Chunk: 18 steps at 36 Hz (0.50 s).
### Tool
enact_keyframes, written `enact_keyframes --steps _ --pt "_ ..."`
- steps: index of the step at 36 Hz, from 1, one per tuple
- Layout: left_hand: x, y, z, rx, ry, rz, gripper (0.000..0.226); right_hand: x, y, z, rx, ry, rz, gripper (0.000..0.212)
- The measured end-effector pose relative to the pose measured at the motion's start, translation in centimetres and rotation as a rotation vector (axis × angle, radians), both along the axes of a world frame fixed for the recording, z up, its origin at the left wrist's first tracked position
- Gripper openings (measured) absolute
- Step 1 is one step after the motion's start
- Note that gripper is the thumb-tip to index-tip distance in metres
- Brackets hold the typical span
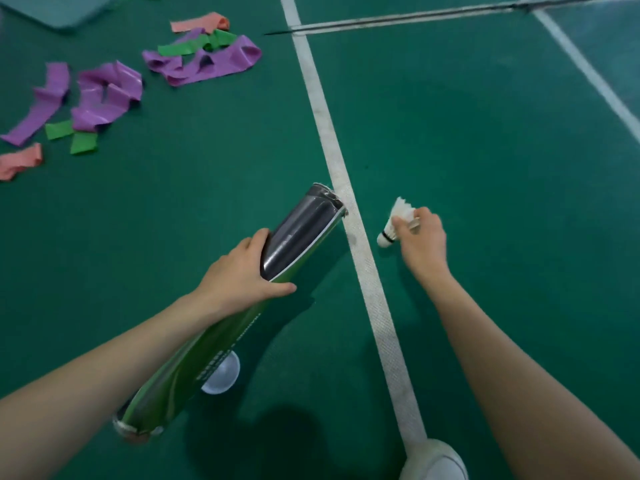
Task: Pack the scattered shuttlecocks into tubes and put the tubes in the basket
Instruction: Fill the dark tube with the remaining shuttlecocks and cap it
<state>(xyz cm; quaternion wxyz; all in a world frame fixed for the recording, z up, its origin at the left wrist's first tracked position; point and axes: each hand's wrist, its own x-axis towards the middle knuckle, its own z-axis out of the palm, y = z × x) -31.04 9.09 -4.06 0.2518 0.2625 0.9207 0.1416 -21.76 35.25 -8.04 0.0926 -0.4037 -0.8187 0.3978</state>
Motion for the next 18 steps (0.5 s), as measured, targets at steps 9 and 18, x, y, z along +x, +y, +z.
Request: enact_keyframes --steps 9,18 --pt "4.2 7.2 -0.3 0.054 0.022 -0.271 0.100 6.5 3.2 5.5 -0.093 0.369 -0.202 0.022" --pt "7.2 9.9 -0.4 0.148 0.070 -0.444 0.095 10.9 3.9 6.8 0.010 0.548 -0.316 0.014"
